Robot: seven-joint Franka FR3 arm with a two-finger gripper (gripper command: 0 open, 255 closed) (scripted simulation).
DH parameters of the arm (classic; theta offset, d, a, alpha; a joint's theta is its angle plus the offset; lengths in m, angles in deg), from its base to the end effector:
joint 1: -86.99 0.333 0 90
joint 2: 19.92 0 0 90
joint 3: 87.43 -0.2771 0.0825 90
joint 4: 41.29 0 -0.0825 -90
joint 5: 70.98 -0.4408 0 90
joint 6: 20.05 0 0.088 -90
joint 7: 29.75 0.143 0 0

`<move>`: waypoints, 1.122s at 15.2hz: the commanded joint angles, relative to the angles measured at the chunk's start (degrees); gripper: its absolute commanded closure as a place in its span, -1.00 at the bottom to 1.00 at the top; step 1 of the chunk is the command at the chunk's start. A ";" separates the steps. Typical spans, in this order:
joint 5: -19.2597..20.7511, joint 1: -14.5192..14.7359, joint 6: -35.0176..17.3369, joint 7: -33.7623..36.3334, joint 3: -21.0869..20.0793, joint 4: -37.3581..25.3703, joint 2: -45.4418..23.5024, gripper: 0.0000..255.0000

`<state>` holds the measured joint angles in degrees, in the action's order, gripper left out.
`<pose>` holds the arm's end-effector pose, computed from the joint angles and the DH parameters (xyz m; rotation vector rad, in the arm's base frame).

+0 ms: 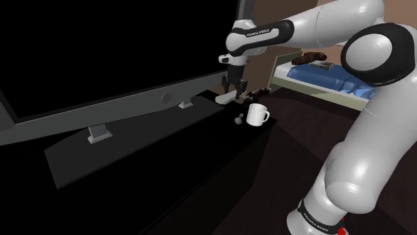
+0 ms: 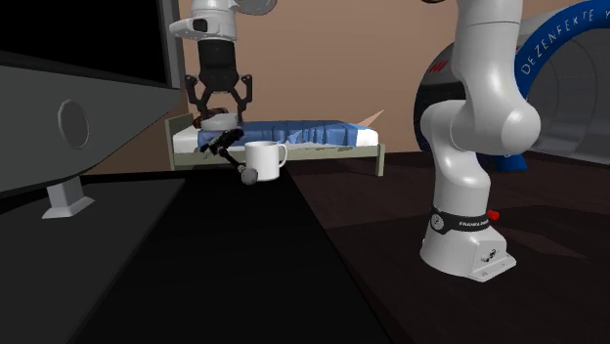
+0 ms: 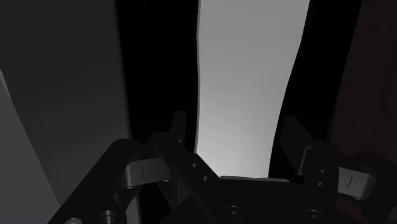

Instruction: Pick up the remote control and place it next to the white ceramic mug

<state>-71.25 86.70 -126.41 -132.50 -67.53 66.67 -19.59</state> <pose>0.5734 -0.2105 0.4106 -2.3451 -2.0560 0.0079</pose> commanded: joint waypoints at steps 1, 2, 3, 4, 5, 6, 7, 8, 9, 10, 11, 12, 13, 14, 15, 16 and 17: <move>-0.66 -1.40 0.63 -3.10 1.42 -2.54 -2.01 1.00; -1.09 -2.13 0.91 -4.60 2.08 -3.86 -3.16 1.00; -1.57 -2.89 1.21 -6.09 2.72 -5.26 -4.36 1.00; -2.09 -3.70 1.55 -7.59 3.31 -6.74 -5.63 1.00; -2.66 -4.53 1.93 -9.07 3.88 -8.31 -6.96 1.00; -3.26 -5.41 2.35 -10.55 4.40 -9.96 -8.35 1.00; -3.91 -6.32 2.82 -12.02 4.92 -11.71 -9.80 1.00; -4.60 -7.28 3.33 -13.47 5.37 -13.55 -11.32 1.00; -5.33 -8.28 3.90 -14.91 5.82 -15.49 -12.89 1.00; -6.08 -9.35 4.52 -16.31 6.19 -17.55 -14.53 1.00; -6.85 -10.49 5.20 -17.68 6.51 -19.73 -16.23 1.00; -7.76 -11.87 6.06 -19.19 6.81 -22.36 -18.24 1.00; -7.76 -11.86 5.29 -19.21 6.72 -21.60 -18.24 1.00; -7.78 -11.83 4.53 -19.24 6.68 -20.86 -18.26 1.00; -7.81 -11.79 3.78 -19.27 6.64 -20.13 -18.30 1.00; -7.86 -11.75 3.03 -19.31 6.61 -19.43 -18.35 1.00; -7.90 -11.71 2.29 -19.35 6.58 -18.75 -18.42 1.00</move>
<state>-79.08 74.95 -123.31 -151.81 -60.90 47.28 -37.89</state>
